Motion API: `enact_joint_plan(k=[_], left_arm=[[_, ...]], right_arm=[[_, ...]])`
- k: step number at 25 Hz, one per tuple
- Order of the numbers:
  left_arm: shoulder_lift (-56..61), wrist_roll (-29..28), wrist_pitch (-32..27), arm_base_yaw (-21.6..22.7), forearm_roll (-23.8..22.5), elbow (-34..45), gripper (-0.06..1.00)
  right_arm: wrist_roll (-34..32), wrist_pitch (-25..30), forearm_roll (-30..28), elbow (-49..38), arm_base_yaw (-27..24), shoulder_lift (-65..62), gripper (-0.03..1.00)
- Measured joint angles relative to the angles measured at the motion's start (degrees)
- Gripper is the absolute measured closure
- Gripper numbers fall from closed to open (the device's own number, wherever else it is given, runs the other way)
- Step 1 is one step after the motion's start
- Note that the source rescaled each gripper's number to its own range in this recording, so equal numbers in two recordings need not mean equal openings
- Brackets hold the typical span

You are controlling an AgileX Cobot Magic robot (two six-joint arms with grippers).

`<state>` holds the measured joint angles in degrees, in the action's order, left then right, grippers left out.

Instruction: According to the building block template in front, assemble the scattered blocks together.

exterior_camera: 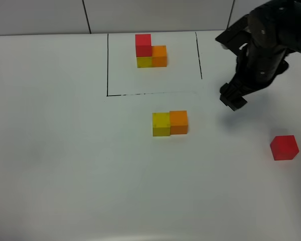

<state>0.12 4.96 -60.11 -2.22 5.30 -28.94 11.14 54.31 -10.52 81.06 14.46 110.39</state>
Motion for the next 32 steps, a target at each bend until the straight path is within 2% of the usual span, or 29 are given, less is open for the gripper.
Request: enact_joint_plan(k=[4,14,21,28,32], left_arm=[[0.0,0.0,0.0,0.0,0.0,0.0,0.26],[0.0,0.0,0.0,0.0,0.0,0.0,0.26],[0.0,0.0,0.0,0.0,0.0,0.0,0.26],[0.0,0.0,0.0,0.0,0.0,0.0,0.26],[0.0,0.06,0.0,0.0,0.0,0.0,0.26]], right_arm=[[-3.77,-1.12,-0.41,-7.89,-3.5,-3.34,0.24],[-4.43,-8.98,5.31,-19.93,-11.49,-6.1,0.24],[-4.11,-10.96,8.07,-21.6,-14.59,-6.1,0.24],[-2.62,-10.96,14.24,-21.6,-14.87,-6.1,0.24],[-3.37,-10.96,15.71,-21.6,-14.87,-6.1,0.24]])
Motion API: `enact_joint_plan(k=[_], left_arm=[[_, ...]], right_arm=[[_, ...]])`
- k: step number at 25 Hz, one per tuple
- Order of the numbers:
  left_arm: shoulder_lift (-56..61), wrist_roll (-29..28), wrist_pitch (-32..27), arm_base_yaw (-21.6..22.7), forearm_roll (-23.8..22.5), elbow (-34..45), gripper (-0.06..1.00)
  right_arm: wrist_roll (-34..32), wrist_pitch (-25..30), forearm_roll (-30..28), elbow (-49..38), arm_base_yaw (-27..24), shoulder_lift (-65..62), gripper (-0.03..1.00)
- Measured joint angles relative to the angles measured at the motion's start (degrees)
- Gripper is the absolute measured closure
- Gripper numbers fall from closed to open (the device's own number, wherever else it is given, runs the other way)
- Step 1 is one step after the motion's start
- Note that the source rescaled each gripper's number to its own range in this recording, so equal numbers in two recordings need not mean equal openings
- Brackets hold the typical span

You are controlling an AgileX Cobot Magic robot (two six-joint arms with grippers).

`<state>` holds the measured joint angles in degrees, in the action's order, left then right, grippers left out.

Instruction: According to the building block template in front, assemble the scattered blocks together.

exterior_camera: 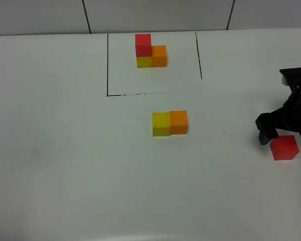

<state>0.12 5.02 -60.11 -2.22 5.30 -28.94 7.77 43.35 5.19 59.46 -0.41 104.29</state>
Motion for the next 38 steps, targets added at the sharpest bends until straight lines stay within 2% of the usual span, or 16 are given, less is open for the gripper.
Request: enact_joint_plan(k=[7,19,28,30,31,32,34,35,36,38], left_arm=[[0.0,0.05,0.0,0.0,0.0,0.0,0.26],[0.0,0.0,0.0,0.0,0.0,0.0,0.26],[0.0,0.0,0.0,0.0,0.0,0.0,0.26],[0.0,0.0,0.0,0.0,0.0,0.0,0.26],[0.0,0.0,0.0,0.0,0.0,0.0,0.26],[0.0,0.0,0.0,0.0,0.0,0.0,0.26],[0.0,0.0,0.0,0.0,0.0,0.0,0.26],[0.0,0.0,0.0,0.0,0.0,0.0,0.26],[0.0,0.0,0.0,0.0,0.0,0.0,0.26],[0.0,0.0,0.0,0.0,0.0,0.0,0.26]], right_arm=[[-3.49,1.03,0.05,0.0,0.0,0.0,0.24],[-3.96,0.62,2.06,0.0,0.9,0.31,0.24],[-4.03,-0.8,2.0,0.0,0.9,5.26,0.25],[-4.19,-0.87,1.59,0.0,0.9,5.46,0.31],[-4.59,-0.87,1.29,0.0,0.9,5.46,0.37],[-5.14,-0.71,0.84,0.0,0.9,5.46,0.47],[-6.19,0.07,-0.67,0.0,0.9,5.46,0.74],[-6.65,0.65,-1.59,0.0,0.9,5.46,0.92],[-6.87,1.45,-2.33,0.0,0.9,5.3,0.96],[-6.67,2.95,-4.35,0.0,1.43,4.52,0.97]])
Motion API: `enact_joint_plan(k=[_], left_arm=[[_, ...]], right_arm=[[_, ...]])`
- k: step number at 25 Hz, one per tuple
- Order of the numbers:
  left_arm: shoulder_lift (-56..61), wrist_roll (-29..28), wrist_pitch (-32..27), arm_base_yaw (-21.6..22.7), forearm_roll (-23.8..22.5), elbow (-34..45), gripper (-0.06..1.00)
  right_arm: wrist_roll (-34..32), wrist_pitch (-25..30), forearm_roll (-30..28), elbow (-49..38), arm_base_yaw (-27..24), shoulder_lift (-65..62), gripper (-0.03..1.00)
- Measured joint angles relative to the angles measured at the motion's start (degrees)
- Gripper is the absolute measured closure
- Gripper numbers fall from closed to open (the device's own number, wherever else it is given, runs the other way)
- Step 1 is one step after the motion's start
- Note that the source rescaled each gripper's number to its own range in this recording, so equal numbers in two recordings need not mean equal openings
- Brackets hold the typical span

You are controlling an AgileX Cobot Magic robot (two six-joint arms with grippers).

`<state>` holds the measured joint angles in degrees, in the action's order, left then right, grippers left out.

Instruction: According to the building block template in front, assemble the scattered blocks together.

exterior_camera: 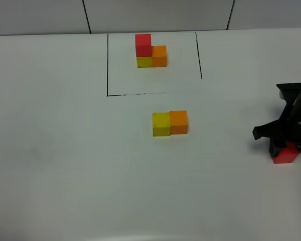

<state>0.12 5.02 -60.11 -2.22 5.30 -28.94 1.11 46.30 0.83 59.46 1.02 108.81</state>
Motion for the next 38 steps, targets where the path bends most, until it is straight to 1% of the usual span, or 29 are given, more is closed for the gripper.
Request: enact_joint_plan(k=[3,5,7,9,12,13,15,17,20,24,26,29,34,38], left_arm=[[0.0,0.0,0.0,0.0,0.0,0.0,0.26],[0.0,0.0,0.0,0.0,0.0,0.0,0.26],[0.0,0.0,0.05,0.0,0.0,0.0,0.26],[0.0,-0.06,0.05,0.0,0.0,0.0,0.26],[0.0,-0.06,0.05,0.0,0.0,0.0,0.26],[0.0,-0.06,0.05,0.0,0.0,0.0,0.26],[0.0,-0.06,0.05,0.0,0.0,0.0,0.26],[0.0,-0.06,0.05,0.0,0.0,0.0,0.26],[0.0,-0.06,0.05,0.0,0.0,0.0,0.26],[0.0,-0.06,0.05,0.0,0.0,0.0,0.26],[0.0,-0.06,0.05,0.0,0.0,0.0,0.26],[0.0,-0.06,0.05,0.0,0.0,0.0,0.26],[0.0,-0.06,0.05,0.0,0.0,0.0,0.26],[0.0,-0.06,0.05,0.0,0.0,0.0,0.26]], right_arm=[[3.5,4.65,-3.71,2.54,2.86,-2.38,0.97],[8.36,8.79,-5.44,5.95,6.08,-3.64,0.97],[14.83,13.99,-6.36,10.0,9.77,-3.99,0.97],[23.69,17.87,-6.66,14.64,14.39,-3.66,0.97],[37.21,21.0,-7.02,20.51,21.05,-1.91,0.97],[40.8,21.95,-7.09,22.94,22.74,-0.65,0.97],[44.79,22.85,-7.03,27.75,25.87,2.77,0.97],[47.03,23.01,-7.04,32.83,27.5,6.35,0.97],[50.84,23.01,-5.59,38.16,28.11,11.02,0.97],[55.29,23.2,-0.22,42.31,28.17,14.46,0.97],[56.21,23.27,1.51,43.37,28.58,15.16,0.97],[57.04,23.32,2.27,43.66,29.48,15.29,0.97],[57.73,21.69,2.57,43.91,30.71,16.08,0.97],[56.6,21.55,1.1,45.44,30.73,18.18,0.97]])
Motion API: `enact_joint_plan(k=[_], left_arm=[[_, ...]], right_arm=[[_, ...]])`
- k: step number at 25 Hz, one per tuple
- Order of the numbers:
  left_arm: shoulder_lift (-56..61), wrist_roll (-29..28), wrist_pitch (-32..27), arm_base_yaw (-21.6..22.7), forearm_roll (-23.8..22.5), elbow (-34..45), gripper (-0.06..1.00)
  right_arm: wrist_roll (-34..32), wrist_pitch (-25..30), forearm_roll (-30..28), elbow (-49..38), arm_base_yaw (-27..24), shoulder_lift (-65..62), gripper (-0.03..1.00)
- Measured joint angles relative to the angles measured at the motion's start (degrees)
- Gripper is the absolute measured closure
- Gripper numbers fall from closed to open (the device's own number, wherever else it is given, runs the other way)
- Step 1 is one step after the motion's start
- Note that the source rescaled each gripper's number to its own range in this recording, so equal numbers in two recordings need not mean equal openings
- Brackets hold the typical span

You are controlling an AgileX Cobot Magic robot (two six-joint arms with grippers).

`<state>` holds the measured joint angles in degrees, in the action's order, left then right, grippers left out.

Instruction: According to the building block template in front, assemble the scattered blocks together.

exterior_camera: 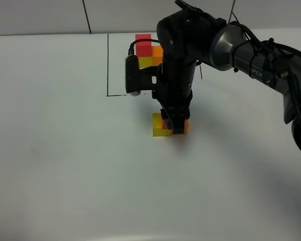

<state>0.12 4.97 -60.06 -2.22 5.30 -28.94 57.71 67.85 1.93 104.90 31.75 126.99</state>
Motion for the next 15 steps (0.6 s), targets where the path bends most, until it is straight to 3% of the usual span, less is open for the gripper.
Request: enact_joint_plan(k=[15], left_arm=[[0.0,0.11,0.0,0.0,0.0,0.0,0.26]], right_arm=[[-2.32,0.66,-0.31,4.08,1.83,2.39,0.97]])
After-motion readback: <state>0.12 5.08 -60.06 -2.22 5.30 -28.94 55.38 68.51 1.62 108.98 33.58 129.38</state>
